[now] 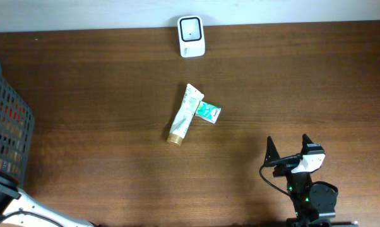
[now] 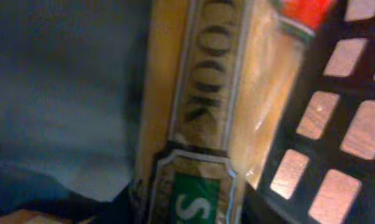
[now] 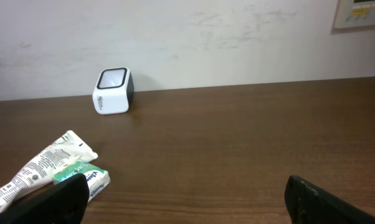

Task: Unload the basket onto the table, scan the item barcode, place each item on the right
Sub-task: 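Pull the spaghetti packet from the basket and set it left of the tube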

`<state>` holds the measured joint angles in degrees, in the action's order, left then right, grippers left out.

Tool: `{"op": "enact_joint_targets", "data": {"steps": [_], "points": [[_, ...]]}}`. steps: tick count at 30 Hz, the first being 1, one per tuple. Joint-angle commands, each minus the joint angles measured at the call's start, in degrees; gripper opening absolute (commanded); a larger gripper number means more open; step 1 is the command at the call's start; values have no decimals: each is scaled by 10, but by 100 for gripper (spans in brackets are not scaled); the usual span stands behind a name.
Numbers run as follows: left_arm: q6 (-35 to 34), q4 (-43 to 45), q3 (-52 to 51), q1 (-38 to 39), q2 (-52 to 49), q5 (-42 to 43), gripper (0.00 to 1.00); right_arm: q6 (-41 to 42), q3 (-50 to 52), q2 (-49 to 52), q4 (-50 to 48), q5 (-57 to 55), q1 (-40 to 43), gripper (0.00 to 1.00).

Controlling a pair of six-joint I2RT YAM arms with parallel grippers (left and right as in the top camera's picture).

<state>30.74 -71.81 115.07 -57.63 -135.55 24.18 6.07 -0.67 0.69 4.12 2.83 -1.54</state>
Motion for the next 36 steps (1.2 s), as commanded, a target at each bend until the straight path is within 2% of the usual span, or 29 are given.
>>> {"op": "enact_joint_targets", "data": {"steps": [1,3,6,11,14,19,22,26,33,36], "points": [[-5,6,-16,-2,-40,-43,2,2,3,-3,2,3,-3,99],[-34,3,-6,-2,-39,-59,0,2,3,-3,2,3,-3,99],[-72,-42,63,-1,-38,-59,0,2,3,-3,2,3,-3,99],[-210,-143,266,-1,-4,-34,0,2,3,-3,2,3,-3,99],[-250,-191,356,12,47,-8,0,2,3,-3,2,3,-3,99],[-264,-204,428,74,160,7,0,2,3,-3,2,3,-3,99],[-264,-202,442,143,238,-5,0,2,3,-3,2,3,-3,99],[-265,-188,442,226,289,-156,0,2,3,-3,2,3,-3,99],[-275,-169,440,241,300,-148,0,2,3,-3,2,3,-3,99],[-276,-148,440,290,325,-115,0,2,3,-3,2,3,-3,98]]}}
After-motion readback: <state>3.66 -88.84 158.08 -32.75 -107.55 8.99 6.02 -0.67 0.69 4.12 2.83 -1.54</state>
